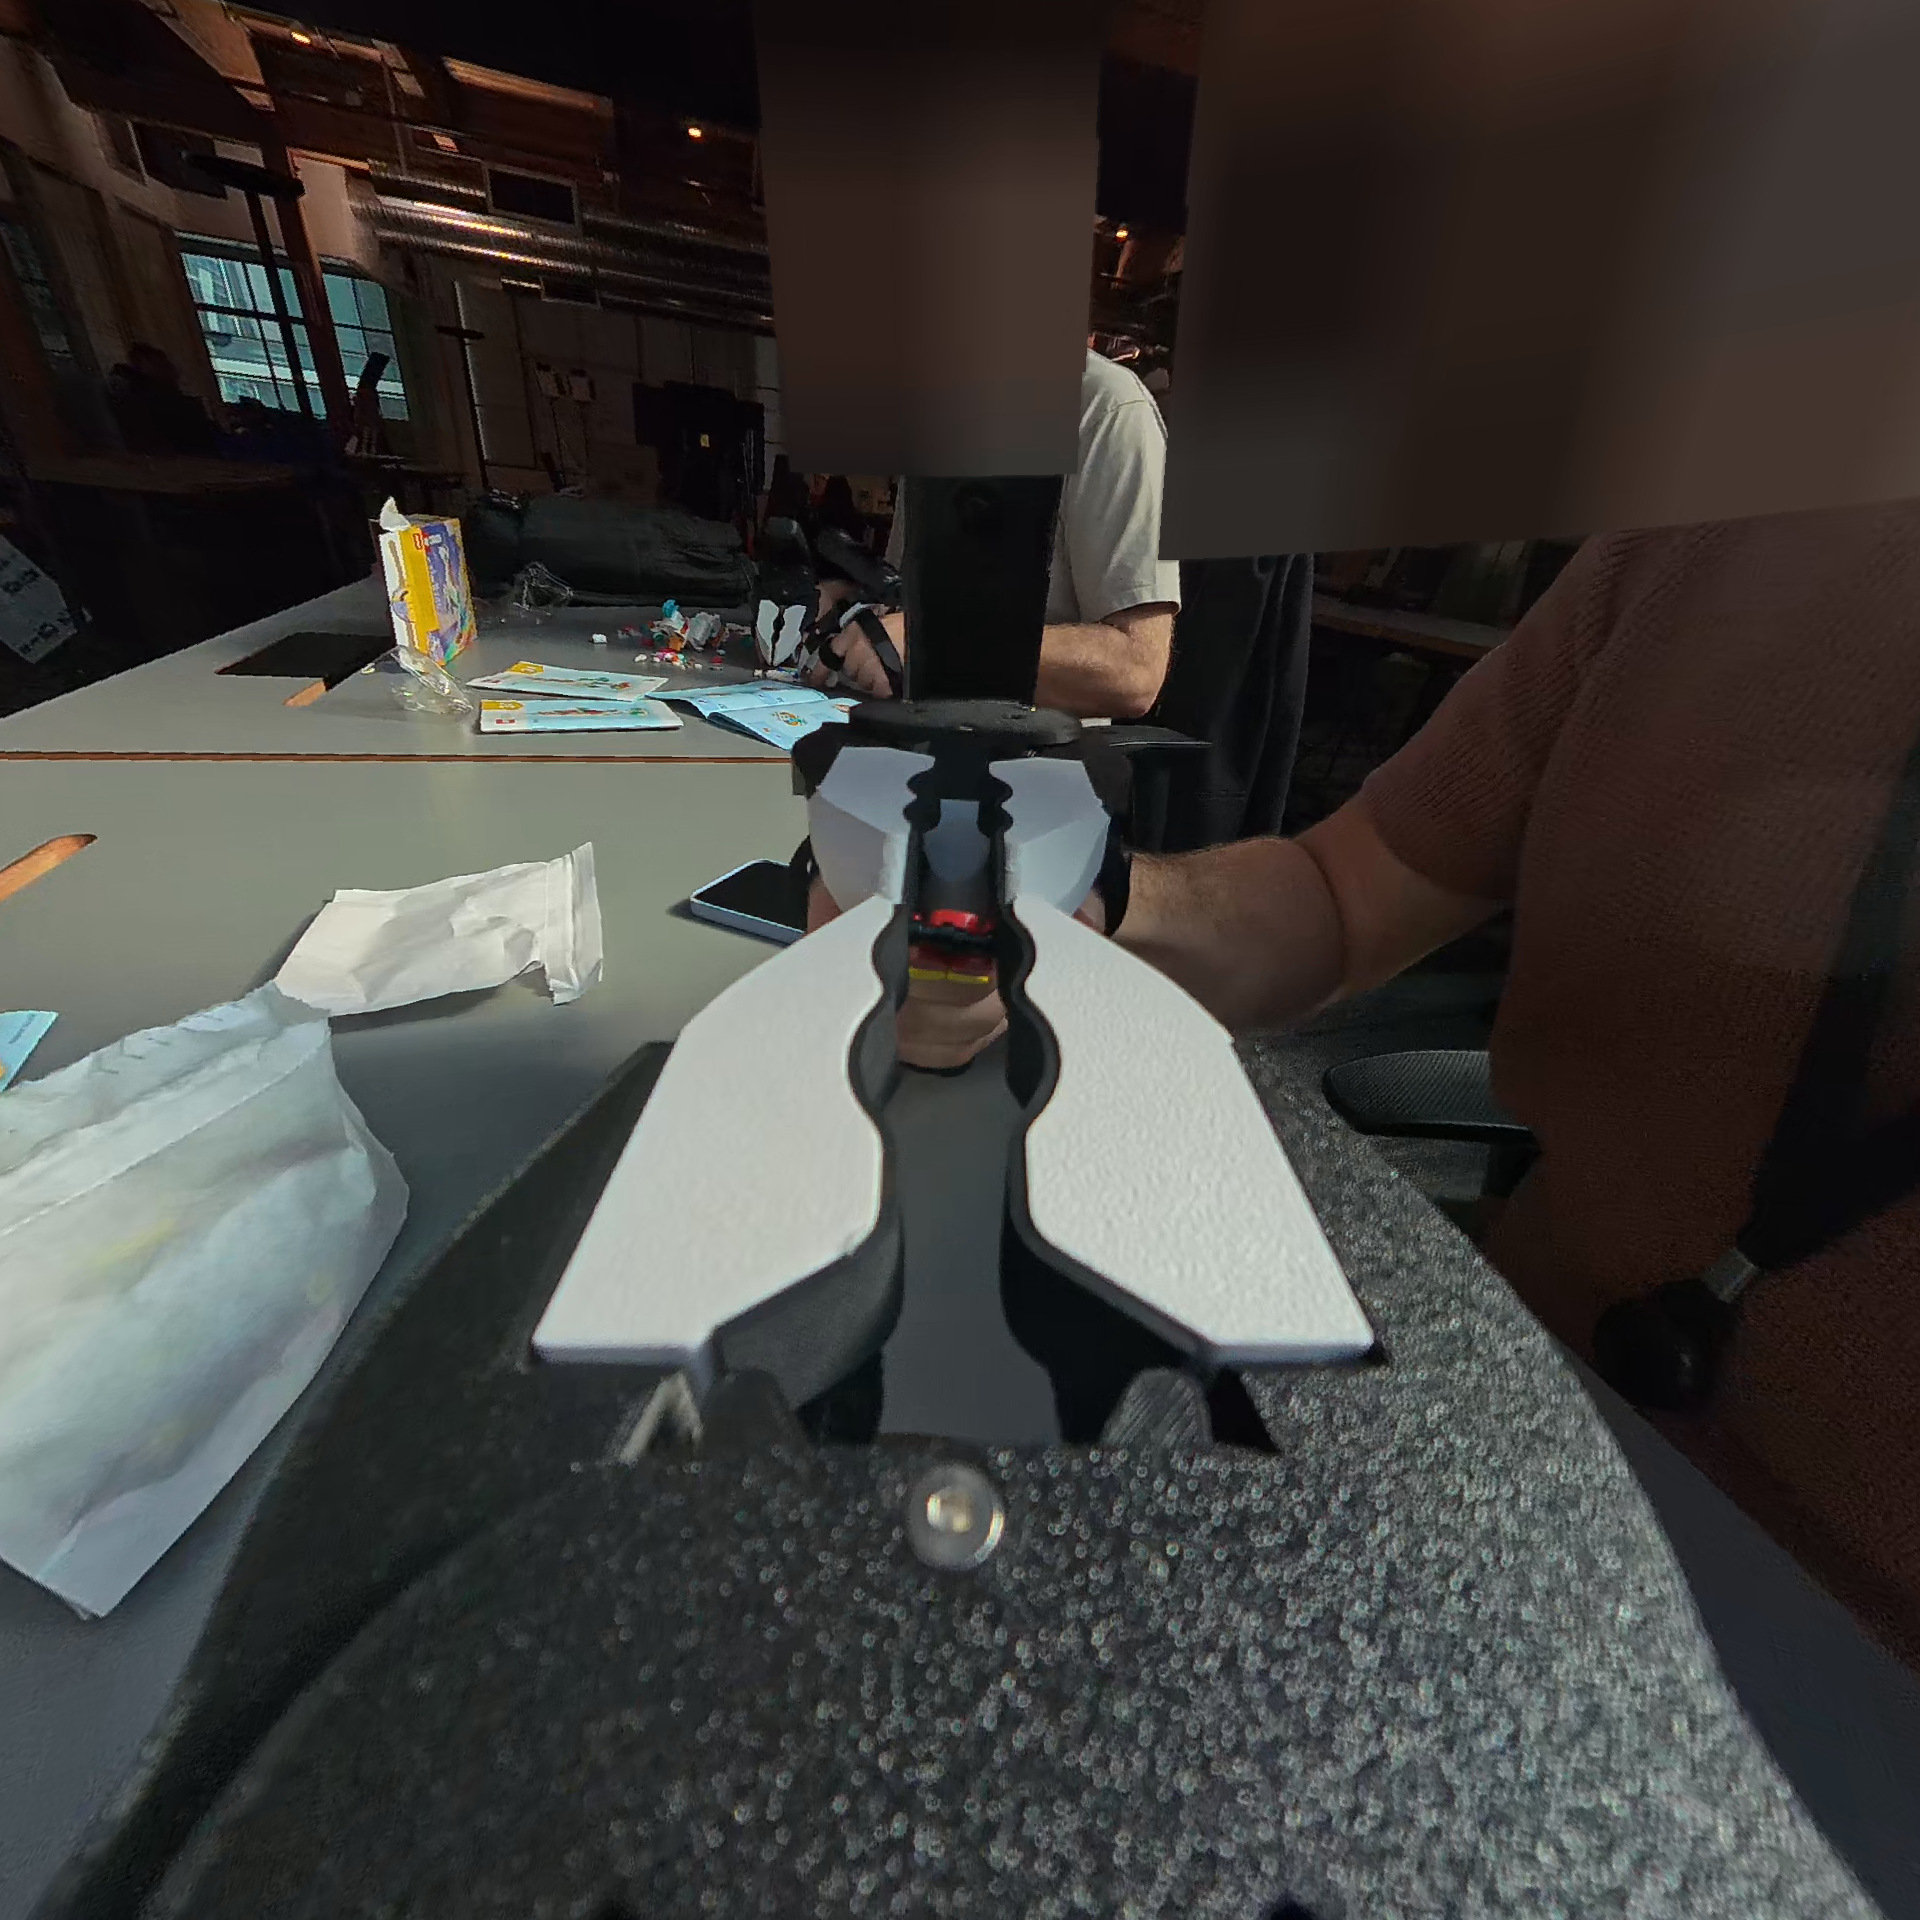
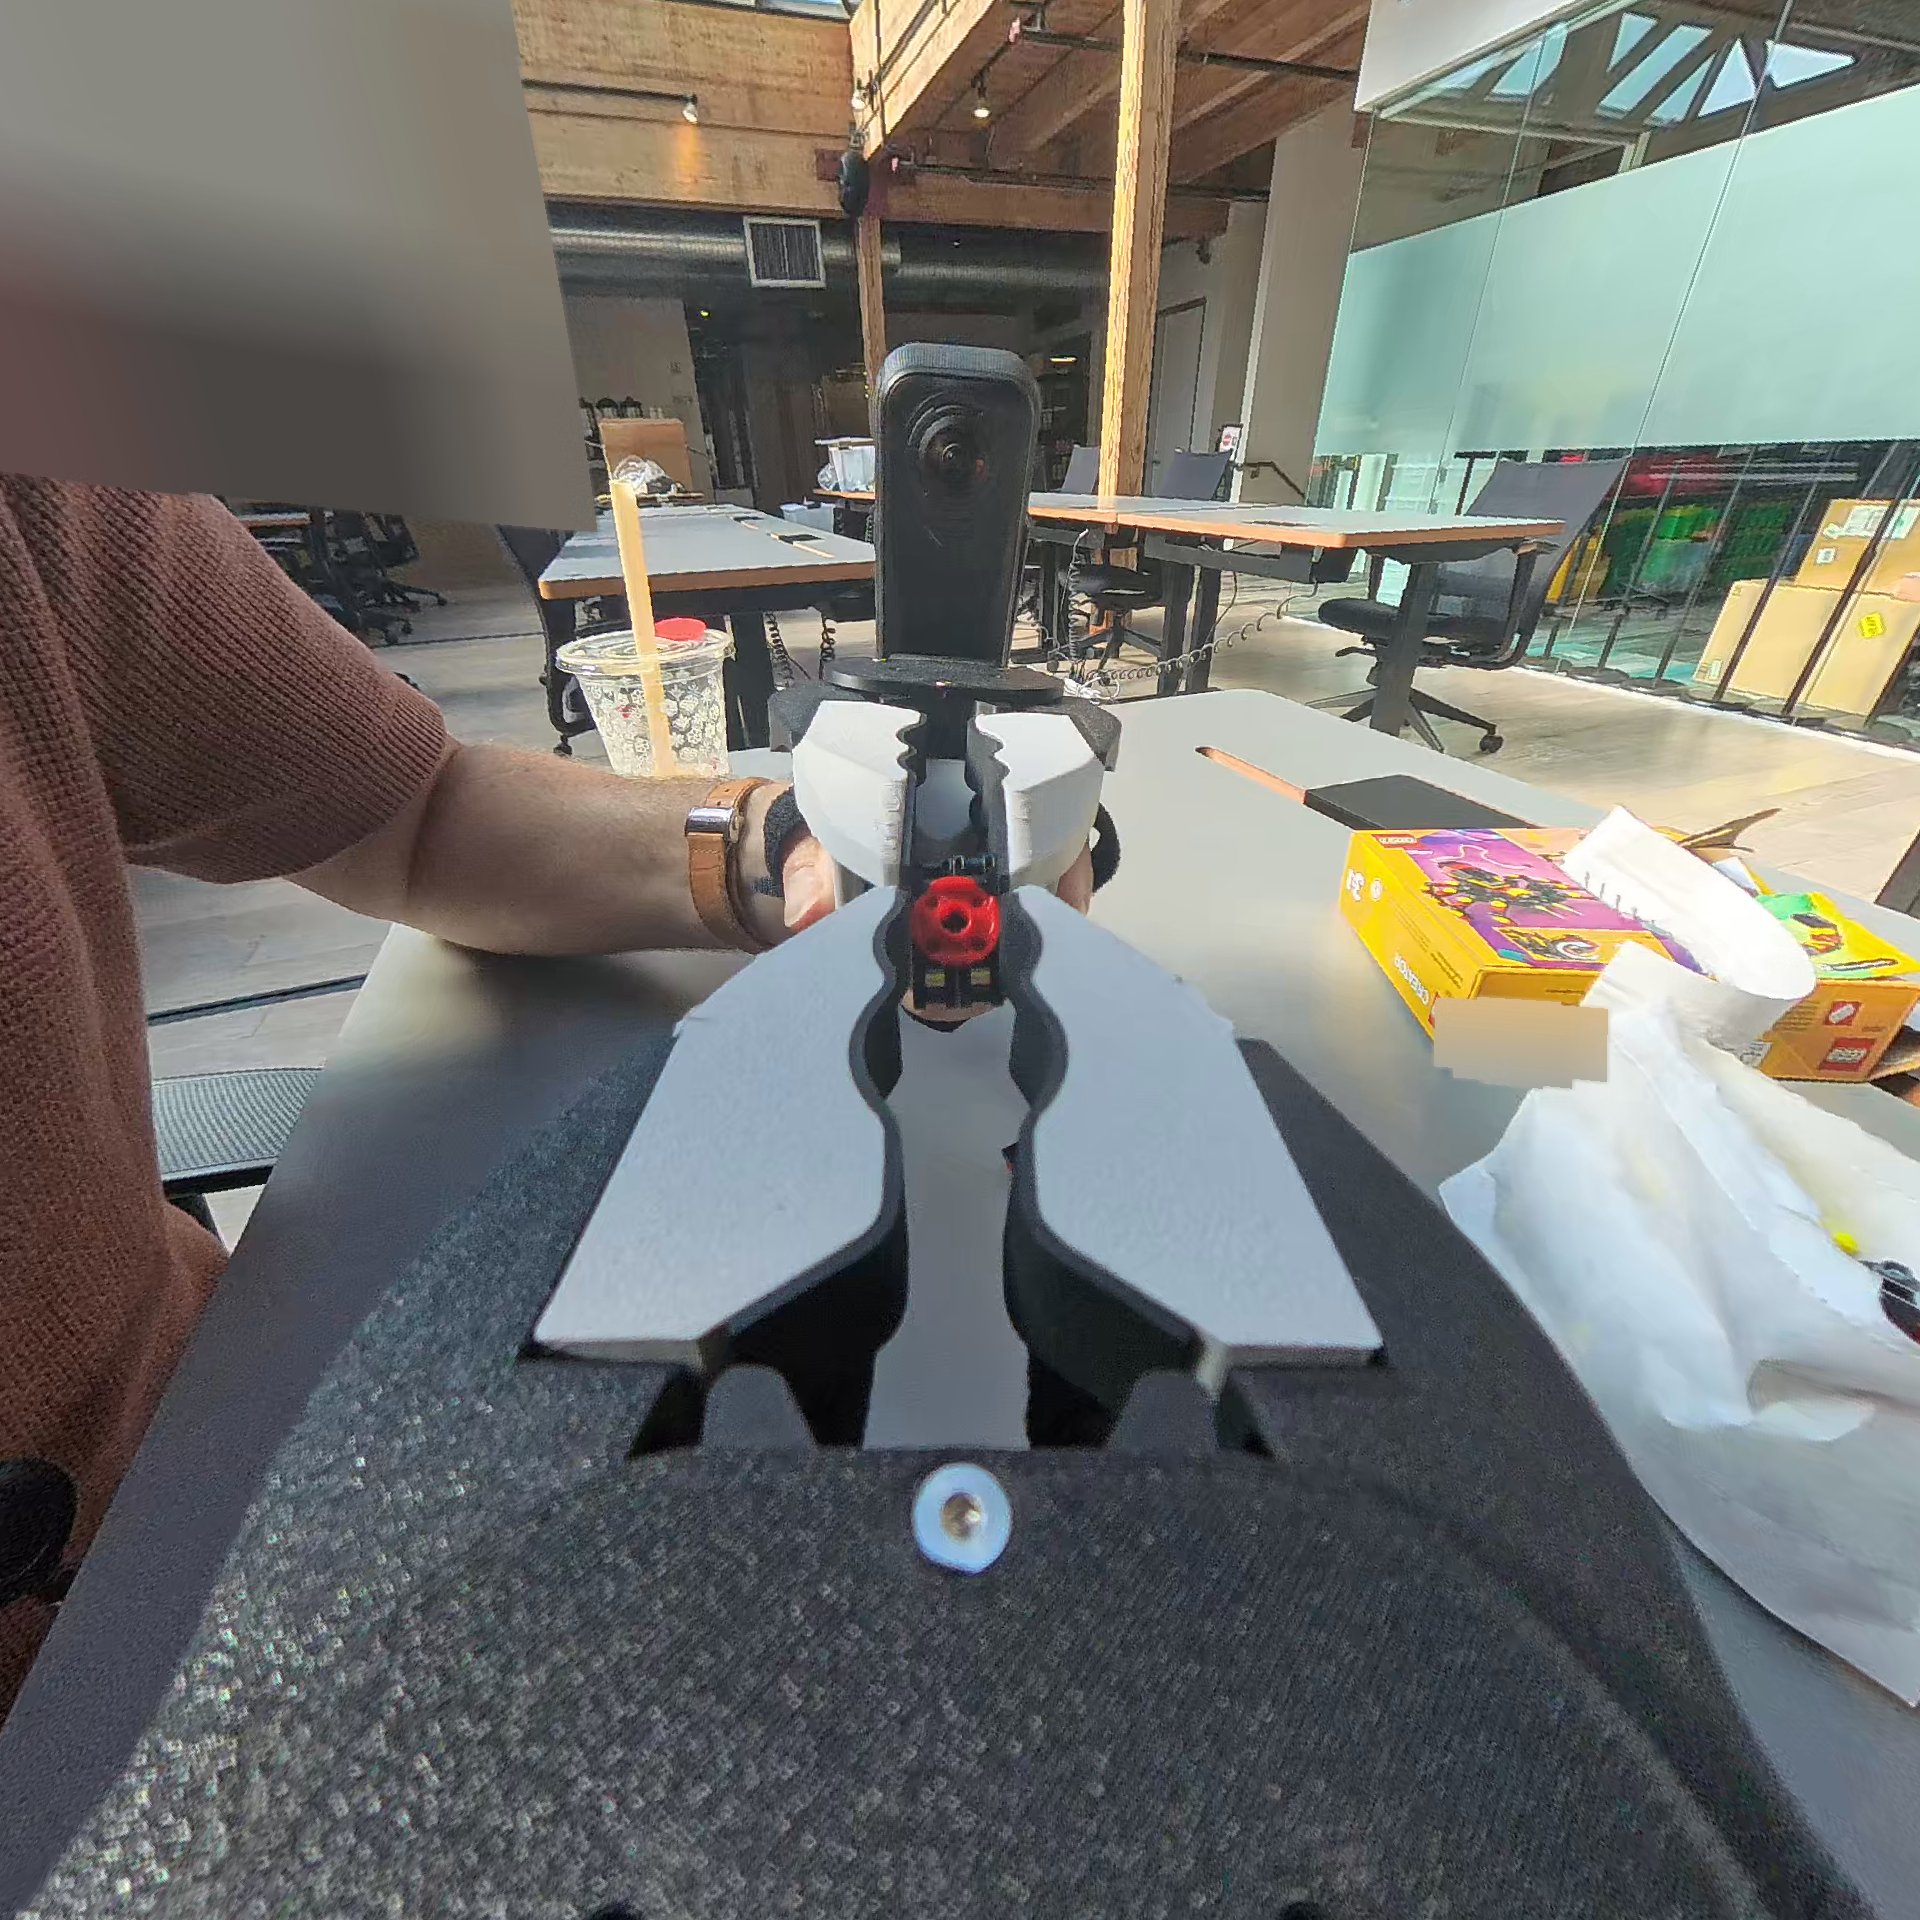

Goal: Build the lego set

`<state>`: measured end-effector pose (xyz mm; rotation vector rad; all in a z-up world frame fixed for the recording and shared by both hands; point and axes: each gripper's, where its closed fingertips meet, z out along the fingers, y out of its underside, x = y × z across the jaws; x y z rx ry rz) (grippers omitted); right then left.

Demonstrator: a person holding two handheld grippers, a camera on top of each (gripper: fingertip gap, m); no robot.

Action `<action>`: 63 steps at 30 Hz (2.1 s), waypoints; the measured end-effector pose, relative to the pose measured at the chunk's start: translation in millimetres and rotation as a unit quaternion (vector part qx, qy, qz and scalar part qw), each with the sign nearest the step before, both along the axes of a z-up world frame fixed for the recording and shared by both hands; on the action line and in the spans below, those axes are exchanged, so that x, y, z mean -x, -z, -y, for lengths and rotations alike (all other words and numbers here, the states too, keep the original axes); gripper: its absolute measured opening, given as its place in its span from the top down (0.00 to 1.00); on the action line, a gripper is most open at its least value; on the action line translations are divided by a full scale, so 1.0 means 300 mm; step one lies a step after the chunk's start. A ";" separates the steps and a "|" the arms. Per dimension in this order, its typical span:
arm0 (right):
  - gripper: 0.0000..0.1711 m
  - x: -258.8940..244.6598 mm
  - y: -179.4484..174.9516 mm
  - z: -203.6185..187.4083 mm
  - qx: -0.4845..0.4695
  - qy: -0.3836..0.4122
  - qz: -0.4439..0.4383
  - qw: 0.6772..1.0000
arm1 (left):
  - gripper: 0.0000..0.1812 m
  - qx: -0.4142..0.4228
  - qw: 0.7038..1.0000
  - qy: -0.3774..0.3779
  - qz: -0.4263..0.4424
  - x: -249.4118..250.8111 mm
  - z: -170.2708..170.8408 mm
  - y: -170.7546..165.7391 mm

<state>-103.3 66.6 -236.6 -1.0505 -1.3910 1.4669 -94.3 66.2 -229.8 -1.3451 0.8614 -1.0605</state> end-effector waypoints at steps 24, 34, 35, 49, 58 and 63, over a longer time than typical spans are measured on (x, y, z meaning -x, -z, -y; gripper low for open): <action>0.91 -0.002 0.013 0.003 -0.107 0.042 0.013 0.993 | 0.91 0.001 1.000 -0.003 -0.022 -0.006 0.001 0.010; 0.91 0.013 0.078 -0.007 -0.171 0.058 0.065 0.981 | 0.91 -0.025 0.991 -0.022 -0.132 0.001 -0.006 0.071; 0.90 0.016 0.088 -0.009 -0.175 0.060 0.073 0.980 | 0.91 -0.029 0.989 -0.024 -0.144 0.000 -0.007 0.077; 0.91 0.003 -0.004 0.017 -0.124 0.053 0.009 0.991 | 0.91 0.018 0.999 0.032 0.009 0.002 0.018 0.003; 0.92 -0.024 -0.119 -0.040 0.134 -0.011 -0.087 0.987 | 0.92 0.062 0.996 0.030 0.059 -0.029 -0.001 0.046; 0.91 -0.019 -0.073 -0.111 0.136 0.037 -0.064 0.988 | 0.92 0.045 0.999 -0.019 0.022 0.004 -0.039 0.040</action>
